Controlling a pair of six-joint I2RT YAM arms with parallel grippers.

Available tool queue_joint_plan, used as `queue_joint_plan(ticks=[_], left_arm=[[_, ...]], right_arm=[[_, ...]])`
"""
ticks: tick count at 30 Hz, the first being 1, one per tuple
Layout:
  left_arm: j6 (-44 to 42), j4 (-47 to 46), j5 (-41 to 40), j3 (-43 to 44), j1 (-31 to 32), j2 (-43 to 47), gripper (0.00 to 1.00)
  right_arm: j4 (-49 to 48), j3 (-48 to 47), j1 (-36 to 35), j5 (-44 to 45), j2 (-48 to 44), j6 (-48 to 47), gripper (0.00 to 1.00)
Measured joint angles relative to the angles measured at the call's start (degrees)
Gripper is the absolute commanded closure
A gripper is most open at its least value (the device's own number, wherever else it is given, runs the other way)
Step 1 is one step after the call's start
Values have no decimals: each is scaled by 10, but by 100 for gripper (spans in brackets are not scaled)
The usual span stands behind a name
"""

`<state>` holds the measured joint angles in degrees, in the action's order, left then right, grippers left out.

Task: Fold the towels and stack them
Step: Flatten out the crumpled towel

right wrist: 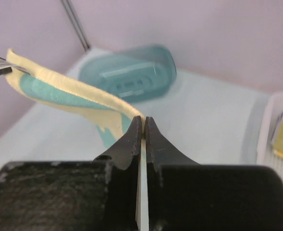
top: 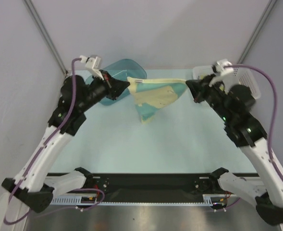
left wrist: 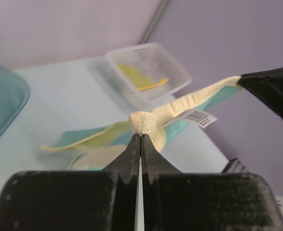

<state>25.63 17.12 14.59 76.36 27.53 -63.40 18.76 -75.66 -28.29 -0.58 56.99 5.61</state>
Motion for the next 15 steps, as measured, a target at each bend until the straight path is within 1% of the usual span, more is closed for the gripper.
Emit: queue_joint_plan(ticks=[3, 6, 10, 15], left_arm=[[5, -25, 9, -15, 57, 69, 100], [14, -28, 1, -17, 130, 111, 100], [19, -22, -31, -15, 187, 130, 100], [19, 19, -111, -2, 206, 108, 100]], right_arm=[[-23, 41, -13, -9, -105, -2, 100], [-25, 28, -14, -25, -168, 4, 100], [-26, -5, -15, -52, -177, 14, 100], [-27, -6, -16, -43, -155, 18, 100]])
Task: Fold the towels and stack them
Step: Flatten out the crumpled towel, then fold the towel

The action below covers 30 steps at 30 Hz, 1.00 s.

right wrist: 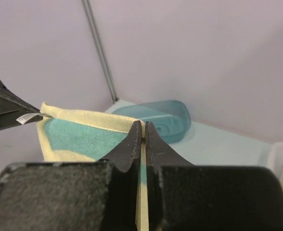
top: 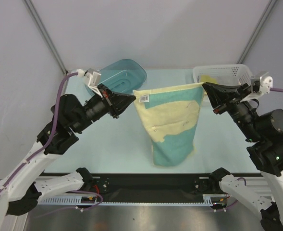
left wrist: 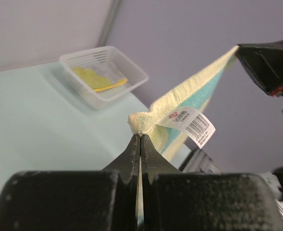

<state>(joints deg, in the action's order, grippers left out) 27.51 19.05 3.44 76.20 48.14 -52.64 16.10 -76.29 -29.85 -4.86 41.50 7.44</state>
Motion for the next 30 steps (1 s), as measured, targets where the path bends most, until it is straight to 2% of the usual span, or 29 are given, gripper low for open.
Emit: queue_joint_plan(ticks=[3, 5, 11, 15, 19, 23, 30], left_arm=[[-3, 17, -57, 8, -7, -33, 99], [-6, 17, -66, 8, -34, -59, 100], [-6, -31, -12, 9, -183, -214, 100], [-15, -85, 38, 13, -231, -333, 100], [-25, -124, 87, 55, -250, -455, 100], [-32, -154, 115, 85, -260, -527, 100], [-53, -216, 138, 83, -269, -538, 100]], right_arm=[[-17, 13, 2, 29, 38, -11, 100], [-33, 25, 12, 39, 74, -17, 100], [-139, 60, 111, -12, 268, -19, 100], [-200, 63, 150, -79, 423, -23, 100], [-247, 62, 164, -119, 517, -32, 100], [-273, 60, 165, -141, 557, -40, 100], [-311, 60, 171, -165, 560, -56, 100]])
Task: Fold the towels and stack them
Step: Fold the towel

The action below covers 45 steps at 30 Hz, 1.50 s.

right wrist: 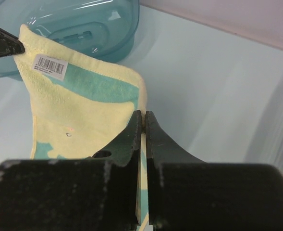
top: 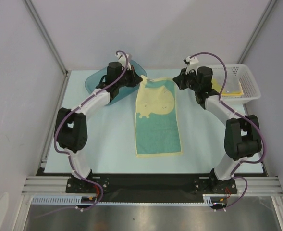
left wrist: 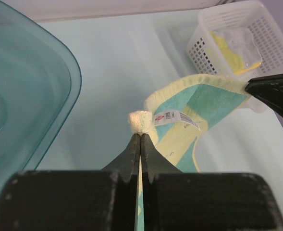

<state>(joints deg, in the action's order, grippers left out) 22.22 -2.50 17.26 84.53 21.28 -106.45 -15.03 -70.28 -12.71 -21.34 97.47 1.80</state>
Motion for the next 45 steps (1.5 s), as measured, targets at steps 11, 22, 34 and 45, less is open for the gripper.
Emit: queue_joint_plan(ticks=[11, 22, 34, 45], left_arm=[[-8, -49, 16, -194, 0, 92, 100], [7, -70, 12, -355, 45, 204, 100], [34, -71, -53, -481, 116, 262, 79], [133, 45, -132, -495, 134, 316, 47]], right_arm=[[-1, 138, 9, 0, -80, 13, 100], [66, 238, 3, 35, -200, 85, 100], [145, 366, -45, 72, -295, 137, 100], [166, 430, -69, 69, -304, 166, 100]])
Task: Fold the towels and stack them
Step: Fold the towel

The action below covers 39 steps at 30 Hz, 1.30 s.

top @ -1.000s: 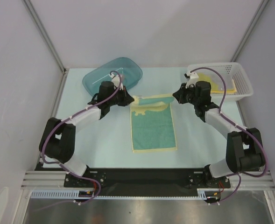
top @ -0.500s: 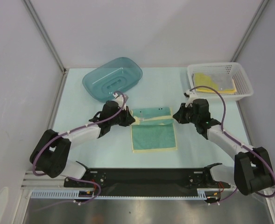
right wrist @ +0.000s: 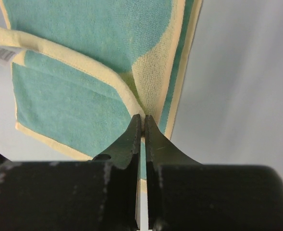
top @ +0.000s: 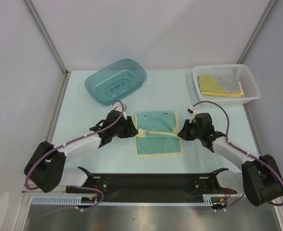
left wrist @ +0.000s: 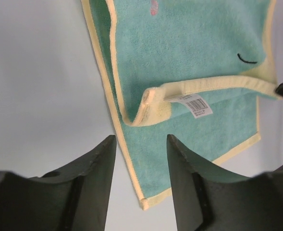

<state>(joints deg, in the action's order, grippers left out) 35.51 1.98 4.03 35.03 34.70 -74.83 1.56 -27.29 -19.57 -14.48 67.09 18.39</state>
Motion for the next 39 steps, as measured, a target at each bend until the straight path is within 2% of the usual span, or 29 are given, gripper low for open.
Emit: queue_joint_plan(ticks=[4, 9, 16, 29, 34, 39], left_arm=[[38, 14, -2, 21, 0, -10, 42], [79, 26, -2, 55, 0, -64, 36], [110, 28, 21, 96, 0, -124, 37], [-33, 51, 39, 173, 0, -183, 41], [-82, 61, 46, 173, 0, -204, 46], [-122, 58, 65, 173, 0, -209, 56]], right_arm=[[2, 1, -7, 0, -1, 7, 100], [3, 2, -10, 0, -3, 11, 100], [3, 3, -10, 0, -4, 11, 100], [3, 3, -11, -6, -7, 11, 100], [3, 3, -11, -9, -7, 11, 100], [3, 3, -11, -10, -7, 11, 100]])
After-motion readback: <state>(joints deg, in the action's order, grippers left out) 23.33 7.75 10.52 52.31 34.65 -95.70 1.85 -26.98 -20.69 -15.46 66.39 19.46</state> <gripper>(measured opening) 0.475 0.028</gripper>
